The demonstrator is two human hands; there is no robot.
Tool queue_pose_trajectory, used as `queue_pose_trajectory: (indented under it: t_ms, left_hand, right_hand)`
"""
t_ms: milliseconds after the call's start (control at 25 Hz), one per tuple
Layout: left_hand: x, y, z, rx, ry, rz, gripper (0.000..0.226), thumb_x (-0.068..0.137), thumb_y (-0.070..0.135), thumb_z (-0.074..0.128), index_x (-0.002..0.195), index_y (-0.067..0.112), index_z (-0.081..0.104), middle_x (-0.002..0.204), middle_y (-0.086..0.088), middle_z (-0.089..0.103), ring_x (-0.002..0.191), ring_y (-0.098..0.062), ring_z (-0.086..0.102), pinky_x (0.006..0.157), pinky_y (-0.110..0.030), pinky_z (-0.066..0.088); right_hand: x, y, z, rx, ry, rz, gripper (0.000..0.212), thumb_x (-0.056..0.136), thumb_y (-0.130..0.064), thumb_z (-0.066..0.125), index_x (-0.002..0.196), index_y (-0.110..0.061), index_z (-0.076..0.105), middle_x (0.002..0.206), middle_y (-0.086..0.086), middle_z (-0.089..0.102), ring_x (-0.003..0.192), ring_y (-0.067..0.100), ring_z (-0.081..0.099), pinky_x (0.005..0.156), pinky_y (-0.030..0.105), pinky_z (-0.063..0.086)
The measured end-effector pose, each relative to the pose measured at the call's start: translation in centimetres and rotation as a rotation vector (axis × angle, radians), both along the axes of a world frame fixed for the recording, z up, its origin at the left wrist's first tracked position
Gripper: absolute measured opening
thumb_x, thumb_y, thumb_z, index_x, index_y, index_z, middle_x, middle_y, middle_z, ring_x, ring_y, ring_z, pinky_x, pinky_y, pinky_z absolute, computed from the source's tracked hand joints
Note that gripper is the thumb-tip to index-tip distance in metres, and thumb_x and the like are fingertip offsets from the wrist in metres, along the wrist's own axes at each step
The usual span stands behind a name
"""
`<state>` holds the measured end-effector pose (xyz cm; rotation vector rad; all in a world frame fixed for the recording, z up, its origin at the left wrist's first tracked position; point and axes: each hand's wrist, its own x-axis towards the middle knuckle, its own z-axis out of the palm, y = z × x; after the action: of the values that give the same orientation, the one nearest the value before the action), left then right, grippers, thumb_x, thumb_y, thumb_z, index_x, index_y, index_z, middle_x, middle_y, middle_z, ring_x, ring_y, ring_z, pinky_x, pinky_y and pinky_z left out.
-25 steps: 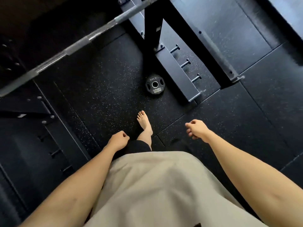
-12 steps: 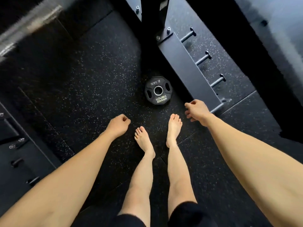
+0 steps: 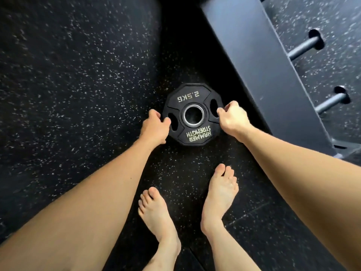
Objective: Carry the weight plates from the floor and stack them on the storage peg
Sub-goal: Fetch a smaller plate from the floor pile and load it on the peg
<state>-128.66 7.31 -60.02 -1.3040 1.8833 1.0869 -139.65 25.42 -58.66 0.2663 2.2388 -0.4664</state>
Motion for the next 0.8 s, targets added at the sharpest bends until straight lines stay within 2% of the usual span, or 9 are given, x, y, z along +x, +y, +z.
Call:
queue_pose_trajectory:
  t_ms: [120, 240, 320, 400, 520, 600, 680, 720, 800]
  left_hand:
    - [-0.8, 1.1, -3.1, -0.067, -0.003, -0.045, 0.040, 0.094, 0.033, 0.053, 0.124, 0.021, 0.029, 0.118, -0.008, 0.052, 0.092, -0.032, 0.063, 0.076, -0.047, 0.059]
    - [-1.1, 1.9, -3.6, -0.152, -0.008, -0.102, 0.048, 0.096, 0.022, 0.049, 0.134, 0.020, 0.020, 0.125, -0.011, 0.046, 0.101, -0.034, 0.057, 0.080, -0.043, 0.051]
    - [-1.4, 2.4, -2.2, -0.130, 0.006, -0.122, 0.050, 0.097, 0.016, 0.046, 0.136, 0.025, 0.015, 0.120, -0.013, 0.046, 0.096, -0.033, 0.057, 0.078, -0.044, 0.052]
    - [-0.5, 2.4, -0.1, -0.150, 0.035, -0.185, 0.044, 0.096, 0.006, 0.040, 0.131, 0.024, 0.019, 0.111, -0.012, 0.050, 0.091, -0.031, 0.058, 0.073, -0.043, 0.051]
    - [1.5, 0.3, 3.3, -0.211, 0.002, -0.026, 0.049, 0.090, -0.003, 0.040, 0.129, 0.021, 0.025, 0.110, -0.014, 0.054, 0.092, -0.036, 0.065, 0.078, -0.045, 0.056]
    - [2.6, -0.2, 6.1, -0.150, -0.053, 0.033, 0.052, 0.088, 0.000, 0.050, 0.128, 0.023, 0.026, 0.111, -0.014, 0.056, 0.085, -0.034, 0.069, 0.075, -0.045, 0.060]
    - [3.2, 0.4, 7.6, -0.032, -0.087, 0.079, 0.037, 0.093, 0.009, 0.054, 0.117, 0.021, 0.030, 0.109, -0.011, 0.052, 0.080, -0.031, 0.070, 0.068, -0.041, 0.062]
    - [3.4, 0.9, 7.5, 0.007, -0.106, 0.103, 0.030, 0.095, 0.013, 0.053, 0.113, 0.020, 0.031, 0.108, -0.010, 0.050, 0.080, -0.030, 0.069, 0.069, -0.040, 0.062]
    - [3.6, 1.8, 5.8, 0.001, -0.113, 0.090, 0.024, 0.096, 0.020, 0.051, 0.113, 0.021, 0.033, 0.111, -0.011, 0.053, 0.087, -0.032, 0.068, 0.078, -0.044, 0.060]
  right_hand:
    - [-0.4, 0.0, -2.4, 0.053, 0.052, 0.084, 0.056, 0.100, -0.035, 0.049, 0.143, -0.004, 0.031, 0.141, 0.021, 0.042, 0.126, 0.040, 0.047, 0.098, 0.044, 0.041]
    - [-0.5, -0.4, -2.8, 0.078, 0.112, 0.315, 0.039, 0.102, -0.025, 0.047, 0.132, -0.002, 0.039, 0.130, 0.021, 0.048, 0.117, 0.042, 0.052, 0.082, 0.041, 0.039]
    - [-0.6, -0.6, -1.9, 0.101, 0.127, 0.370, 0.028, 0.102, -0.018, 0.046, 0.124, -0.002, 0.042, 0.125, 0.020, 0.050, 0.113, 0.041, 0.053, 0.077, 0.038, 0.033]
    - [-0.2, -0.9, 0.0, 0.096, 0.126, 0.396, 0.025, 0.100, -0.016, 0.047, 0.121, -0.003, 0.042, 0.123, 0.020, 0.050, 0.110, 0.041, 0.053, 0.074, 0.037, 0.032]
    - [1.0, -2.3, 3.9, 0.111, 0.142, 0.429, 0.025, 0.098, -0.014, 0.051, 0.119, -0.003, 0.042, 0.121, 0.021, 0.053, 0.108, 0.041, 0.056, 0.072, 0.037, 0.032]
    - [1.9, -3.3, 6.0, 0.139, 0.131, 0.387, 0.028, 0.096, -0.010, 0.055, 0.120, -0.002, 0.043, 0.122, 0.021, 0.056, 0.109, 0.040, 0.058, 0.072, 0.037, 0.036]
    - [2.2, -4.2, 6.4, 0.143, 0.095, 0.305, 0.030, 0.095, -0.008, 0.056, 0.121, -0.002, 0.042, 0.123, 0.022, 0.056, 0.112, 0.039, 0.058, 0.075, 0.038, 0.039]
    - [2.2, -4.2, 6.2, 0.137, 0.072, 0.266, 0.031, 0.095, -0.009, 0.056, 0.122, -0.002, 0.041, 0.124, 0.022, 0.056, 0.113, 0.039, 0.057, 0.076, 0.038, 0.039]
    - [2.0, -3.6, 5.3, 0.123, 0.046, 0.222, 0.033, 0.096, -0.011, 0.055, 0.124, -0.002, 0.040, 0.127, 0.022, 0.055, 0.116, 0.040, 0.055, 0.080, 0.038, 0.038]
